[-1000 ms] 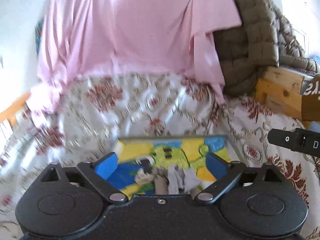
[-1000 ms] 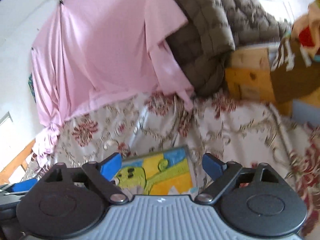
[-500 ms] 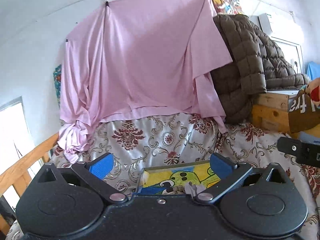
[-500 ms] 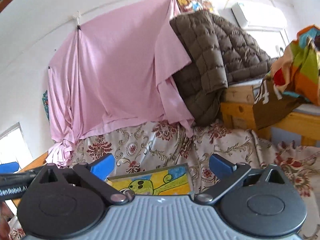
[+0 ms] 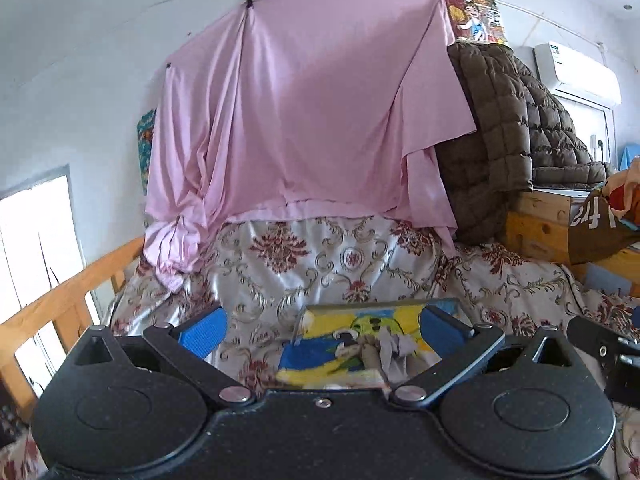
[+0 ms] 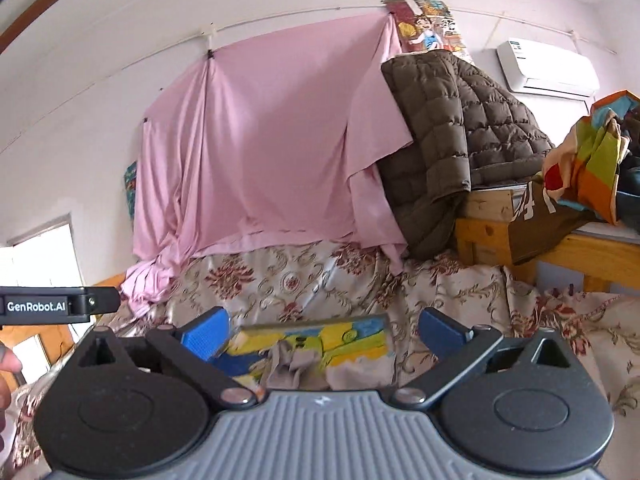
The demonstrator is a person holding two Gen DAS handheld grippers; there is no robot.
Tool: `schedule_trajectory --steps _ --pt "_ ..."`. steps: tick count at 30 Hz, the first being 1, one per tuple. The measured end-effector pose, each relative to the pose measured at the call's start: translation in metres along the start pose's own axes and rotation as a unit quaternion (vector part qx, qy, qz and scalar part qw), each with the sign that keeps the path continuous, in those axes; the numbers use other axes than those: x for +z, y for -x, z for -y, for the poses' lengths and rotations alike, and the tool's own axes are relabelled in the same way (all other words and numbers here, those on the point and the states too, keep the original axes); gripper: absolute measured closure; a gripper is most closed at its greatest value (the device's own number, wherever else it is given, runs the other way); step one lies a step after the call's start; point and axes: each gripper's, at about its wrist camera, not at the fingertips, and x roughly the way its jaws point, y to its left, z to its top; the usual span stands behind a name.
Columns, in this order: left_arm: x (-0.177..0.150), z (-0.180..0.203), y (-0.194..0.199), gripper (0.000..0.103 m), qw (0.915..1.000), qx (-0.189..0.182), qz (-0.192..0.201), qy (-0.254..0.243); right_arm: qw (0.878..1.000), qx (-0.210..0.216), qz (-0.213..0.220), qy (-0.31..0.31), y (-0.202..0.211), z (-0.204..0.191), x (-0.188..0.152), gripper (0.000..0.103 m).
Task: Organize soft objects
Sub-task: 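Move both open grippers back over the pile of items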
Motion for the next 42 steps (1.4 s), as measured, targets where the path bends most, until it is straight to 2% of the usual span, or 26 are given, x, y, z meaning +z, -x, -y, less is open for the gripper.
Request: schedule_trajectory --steps 8,13,20,26,32,36,42 --pt "-0.040 -0.025 0.028 0.001 0.9996 0.002 -0.018 0.021 0.999 0.014 -0.030 0.026 0.026 -0.021 -0.020 0.000" --pt "-0.067 -0.044 0.040 0.001 0.9990 -0.004 -0.037 0.026 0.997 0.035 -0.068 0.028 0.035 -0.029 -0.032 0.000" --pt "-0.102 -0.063 0.040 0.001 0.9964 -0.007 -0.083 0.013 0.990 0.041 -0.125 0.050 0.035 -0.044 -0.050 0.000" --pt "-0.125 -0.068 0.033 0.001 0.9924 -0.022 -0.121 0.001 0.979 0.030 -0.187 0.074 0.024 -0.054 -0.065 0.000" --pt "-0.138 -0.061 0.016 0.001 0.9861 -0.054 -0.156 -0.018 0.964 0.011 -0.263 0.037 -0.001 -0.042 -0.079 0.000" --pt "-0.147 -0.052 0.002 0.001 0.9819 -0.072 -0.171 -0.038 0.955 0.001 -0.297 0.025 -0.014 -0.038 -0.087 0.000" --pt "-0.160 -0.047 -0.018 0.001 0.9717 -0.086 -0.215 -0.045 0.941 -0.003 -0.336 0.035 -0.026 -0.040 -0.097 0.000"
